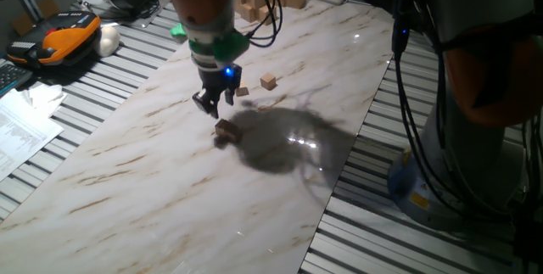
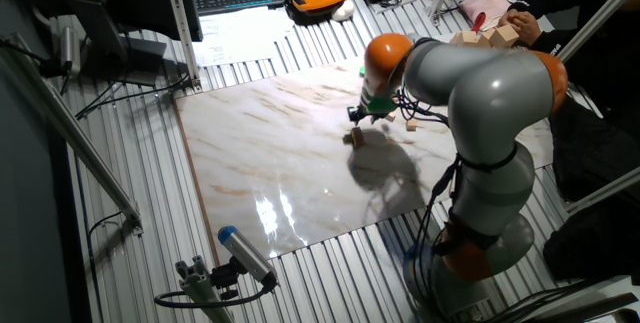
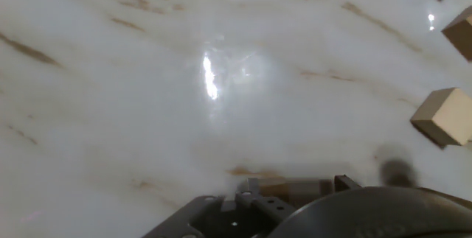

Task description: Stack the blocks into a pyramid shape

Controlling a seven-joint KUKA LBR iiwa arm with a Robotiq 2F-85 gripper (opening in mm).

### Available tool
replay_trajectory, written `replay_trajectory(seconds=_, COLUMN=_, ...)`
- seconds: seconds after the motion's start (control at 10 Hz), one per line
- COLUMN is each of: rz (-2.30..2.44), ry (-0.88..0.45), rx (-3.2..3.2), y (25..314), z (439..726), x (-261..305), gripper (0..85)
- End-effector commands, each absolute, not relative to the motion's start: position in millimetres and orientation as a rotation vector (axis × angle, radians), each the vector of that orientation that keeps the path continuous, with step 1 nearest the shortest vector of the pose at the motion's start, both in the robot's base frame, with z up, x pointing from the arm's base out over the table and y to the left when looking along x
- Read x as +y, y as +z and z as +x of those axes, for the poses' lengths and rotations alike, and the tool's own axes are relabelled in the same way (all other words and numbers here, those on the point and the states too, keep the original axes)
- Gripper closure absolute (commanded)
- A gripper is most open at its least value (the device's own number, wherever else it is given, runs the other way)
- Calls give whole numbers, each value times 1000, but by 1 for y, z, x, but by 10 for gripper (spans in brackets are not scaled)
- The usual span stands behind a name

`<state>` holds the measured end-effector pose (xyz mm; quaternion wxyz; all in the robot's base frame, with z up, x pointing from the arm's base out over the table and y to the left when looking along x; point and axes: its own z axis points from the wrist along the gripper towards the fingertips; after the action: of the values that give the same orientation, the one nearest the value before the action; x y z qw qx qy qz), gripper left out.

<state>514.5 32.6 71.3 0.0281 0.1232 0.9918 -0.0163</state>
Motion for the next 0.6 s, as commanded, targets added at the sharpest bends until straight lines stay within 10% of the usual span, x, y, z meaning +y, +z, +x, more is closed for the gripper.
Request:
replay_trajectory(seconds=0.0, rz=489, ry=-15, rx=3057, y=72, z=516, x=19, gripper=340)
replay_trajectory(seconds=0.5, rz=787, ry=-54, rx=3013, y=79, z=528, x=-28, gripper=340)
